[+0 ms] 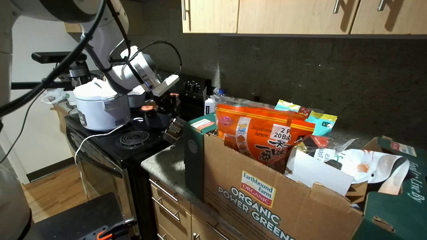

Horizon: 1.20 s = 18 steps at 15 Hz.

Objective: Put the tub of peanut butter cups in the box

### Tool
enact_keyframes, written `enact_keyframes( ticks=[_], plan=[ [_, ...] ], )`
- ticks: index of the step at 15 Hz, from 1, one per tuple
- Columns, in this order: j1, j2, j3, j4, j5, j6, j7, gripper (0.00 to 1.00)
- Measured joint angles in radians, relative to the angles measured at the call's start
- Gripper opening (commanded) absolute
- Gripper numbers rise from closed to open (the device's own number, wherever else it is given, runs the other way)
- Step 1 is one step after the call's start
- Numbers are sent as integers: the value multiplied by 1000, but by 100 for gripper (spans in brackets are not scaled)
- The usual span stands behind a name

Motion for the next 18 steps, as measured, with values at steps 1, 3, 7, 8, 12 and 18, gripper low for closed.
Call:
enact_keyframes(
  ticks=[1,3,7,8,12,18],
  plan=[
    [0,-17,0,-7,3,-15,0,3],
    [0,-51,2,-17,10,-54,0,3],
    [0,-118,9,-21,19,-143,0,3],
    [0,-137,12,-21,19,-167,-1,3],
    [0,-223,21,-22,25,-235,-2,3],
    [-9,-304,17,-32,39,-276,-5,3]
  ],
)
